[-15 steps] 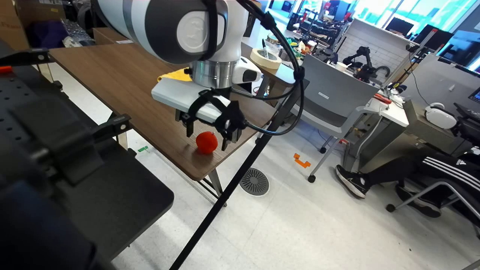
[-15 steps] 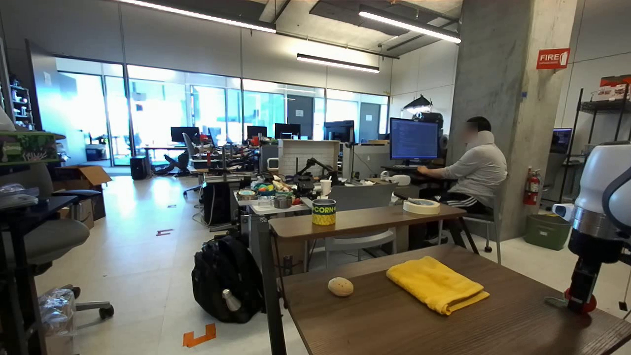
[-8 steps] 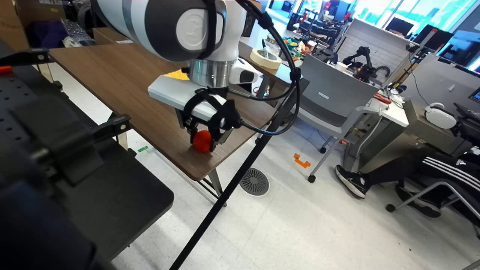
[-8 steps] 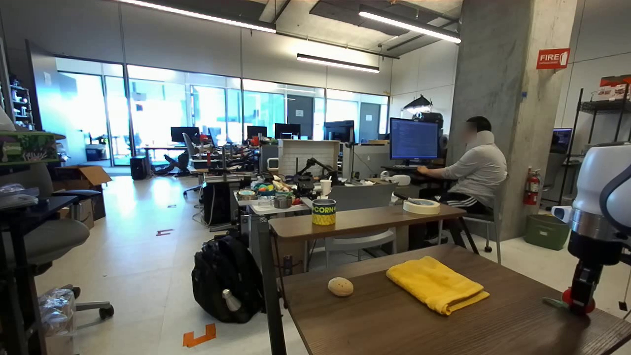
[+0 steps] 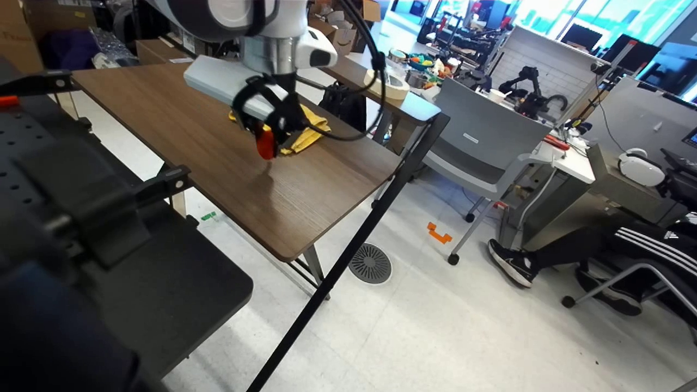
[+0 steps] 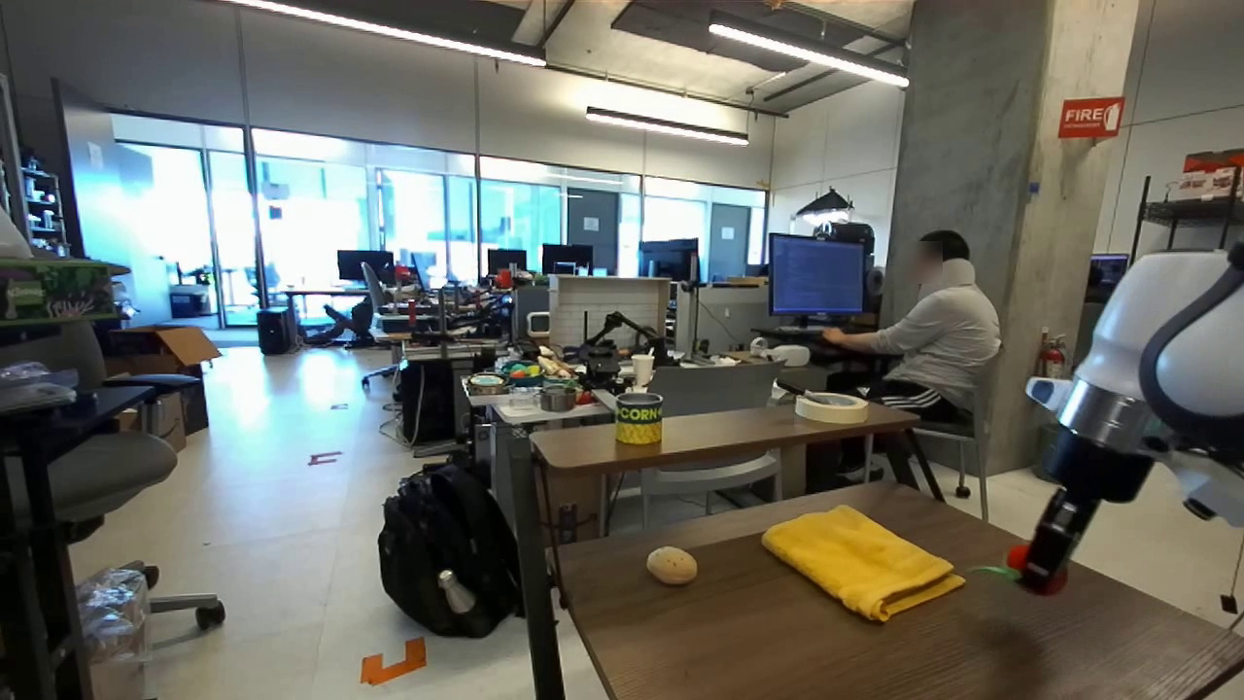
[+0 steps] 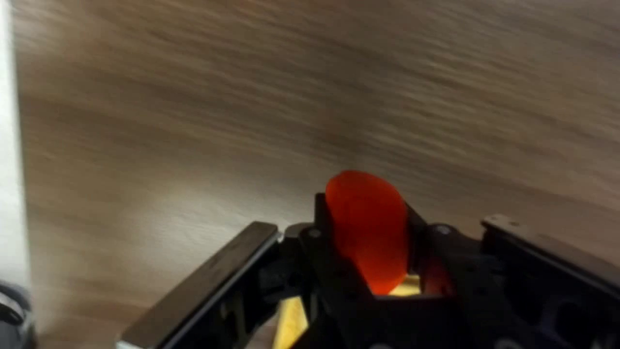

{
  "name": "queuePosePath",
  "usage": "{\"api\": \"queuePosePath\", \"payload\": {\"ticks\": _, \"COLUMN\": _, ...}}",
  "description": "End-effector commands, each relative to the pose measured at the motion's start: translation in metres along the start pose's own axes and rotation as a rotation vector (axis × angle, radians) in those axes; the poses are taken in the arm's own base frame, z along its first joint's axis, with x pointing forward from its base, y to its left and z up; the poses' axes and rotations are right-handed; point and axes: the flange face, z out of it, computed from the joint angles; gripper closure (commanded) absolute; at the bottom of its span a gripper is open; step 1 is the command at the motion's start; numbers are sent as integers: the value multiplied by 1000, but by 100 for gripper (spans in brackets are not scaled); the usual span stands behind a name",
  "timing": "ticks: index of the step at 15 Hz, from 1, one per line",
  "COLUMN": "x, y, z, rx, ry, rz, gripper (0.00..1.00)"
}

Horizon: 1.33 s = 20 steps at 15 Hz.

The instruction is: Move the potato to the left, wipe the table with the yellow towel, move the red plush toy to the left, wipe the right side of the table with the towel, move the potato and red toy to the right, wipe the left side of the table

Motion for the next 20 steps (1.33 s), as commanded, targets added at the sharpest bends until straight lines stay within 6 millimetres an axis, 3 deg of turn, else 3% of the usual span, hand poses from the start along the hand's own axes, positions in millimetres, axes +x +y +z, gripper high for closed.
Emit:
{"api": "queuePosePath", "payload": {"ticks": 1, "x": 63, "y": -88, "z": -23, "rx": 137, "ry": 140, "rz": -42, "gripper": 92}}
{"api": "queuePosePath", "payload": {"ticks": 3, "x": 109, "y": -145, "z": -22, "rx": 252, "ry": 190, "rz": -67, "gripper": 92}}
{"api": "queuePosePath", "payload": {"ticks": 6, "x": 144, "y": -203, "z": 1, "rx": 341, "ry": 110, "rz": -91, "gripper": 92}}
{"api": "queuePosePath", "payload": {"ticks": 9, "x": 150, "y": -228, "z": 35, "rx": 365, "ry": -21, "rz": -101, "gripper": 92}}
{"api": "queuePosePath", "payload": {"ticks": 12, "x": 143, "y": -237, "z": 68, "rx": 321, "ry": -86, "rz": -124, "gripper": 92}}
{"api": "queuePosePath", "payload": {"ticks": 14, "x": 134, "y": -240, "z": 82, "rx": 296, "ry": -101, "rz": -147, "gripper": 92}}
{"api": "queuePosePath", "payload": {"ticks": 15, "x": 135, "y": -243, "z": 79, "rx": 290, "ry": -98, "rz": -169, "gripper": 92}}
{"api": "queuePosePath", "payload": {"ticks": 16, "x": 134, "y": -244, "z": 76, "rx": 289, "ry": -99, "rz": -179, "gripper": 86}}
{"api": "queuePosePath", "payload": {"ticks": 17, "x": 133, "y": -245, "z": 74, "rx": 285, "ry": -100, "rz": -188, "gripper": 44}}
{"api": "queuePosePath", "payload": {"ticks": 18, "x": 132, "y": -244, "z": 71, "rx": 279, "ry": -94, "rz": -197, "gripper": 43}}
{"api": "queuePosePath", "payload": {"ticks": 20, "x": 127, "y": -245, "z": 63, "rx": 271, "ry": -82, "rz": -213, "gripper": 30}}
